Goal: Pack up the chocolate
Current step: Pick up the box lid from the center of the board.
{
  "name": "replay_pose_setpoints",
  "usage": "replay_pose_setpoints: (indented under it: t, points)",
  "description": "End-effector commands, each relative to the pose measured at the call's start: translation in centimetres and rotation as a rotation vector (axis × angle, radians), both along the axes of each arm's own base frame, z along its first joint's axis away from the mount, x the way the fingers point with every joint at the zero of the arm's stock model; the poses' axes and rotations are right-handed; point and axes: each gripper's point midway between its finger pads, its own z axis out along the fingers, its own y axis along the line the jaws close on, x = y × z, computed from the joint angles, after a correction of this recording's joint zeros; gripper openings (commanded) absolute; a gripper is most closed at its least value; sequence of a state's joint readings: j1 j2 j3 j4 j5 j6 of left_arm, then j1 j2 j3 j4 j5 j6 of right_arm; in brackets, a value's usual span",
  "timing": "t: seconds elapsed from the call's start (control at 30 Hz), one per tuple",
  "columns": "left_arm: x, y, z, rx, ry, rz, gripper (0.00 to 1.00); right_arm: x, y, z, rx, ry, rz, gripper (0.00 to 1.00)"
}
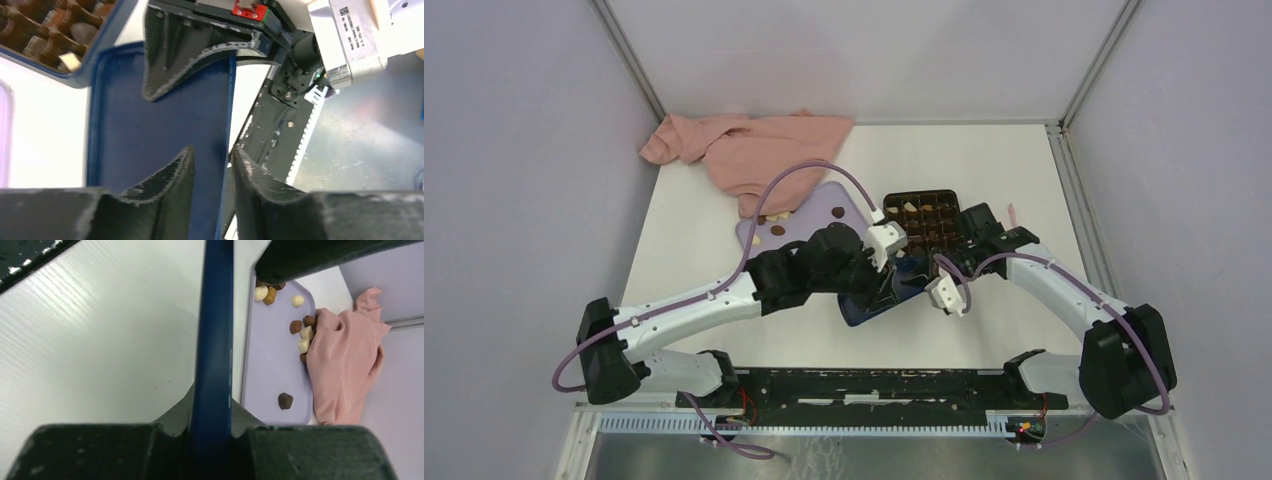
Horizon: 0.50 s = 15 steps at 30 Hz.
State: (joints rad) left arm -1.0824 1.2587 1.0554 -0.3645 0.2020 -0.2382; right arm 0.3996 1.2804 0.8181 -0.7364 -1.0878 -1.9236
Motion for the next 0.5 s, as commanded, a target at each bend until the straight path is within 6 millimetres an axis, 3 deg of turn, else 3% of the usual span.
replay_pose_setpoints:
  t: [0.0, 0.07, 0.13, 0.27, 0.33, 0.47]
  points:
    - [1.5, 1.4, 3.0, -0.051, -0.102, 0.074, 0.51, -1.5, 0.1, 2.0, 0.036, 0.087, -0.004, 0.00]
    - [2.1, 2.3, 4.2, -0.066, -0.139, 0.122, 0.60, -1.6, -0.1, 2.2, 0.023, 0.155, -0.056, 0.00]
    - [3.2, 3.8, 5.9, -0.087, -0.202, 0.208, 0.64, -1.6, -0.4, 2.5, 0.008, 0.240, -0.138, 0.00]
    - [4.8, 7.0, 8.8, -0.136, -0.327, 0.350, 0.83, 0.2, -0.7, 4.0, -0.024, 0.478, -0.406, 0.00]
    - [5.9, 8.6, 8.5, -0.104, -0.391, 0.418, 0.99, 1.3, -1.2, 4.4, -0.053, 0.577, -0.544, 0.00]
    - [7.5, 11.1, 5.6, 0.025, -0.447, 0.512, 1.00, 2.4, -2.4, 5.8, -0.085, 0.743, -0.649, 0.00]
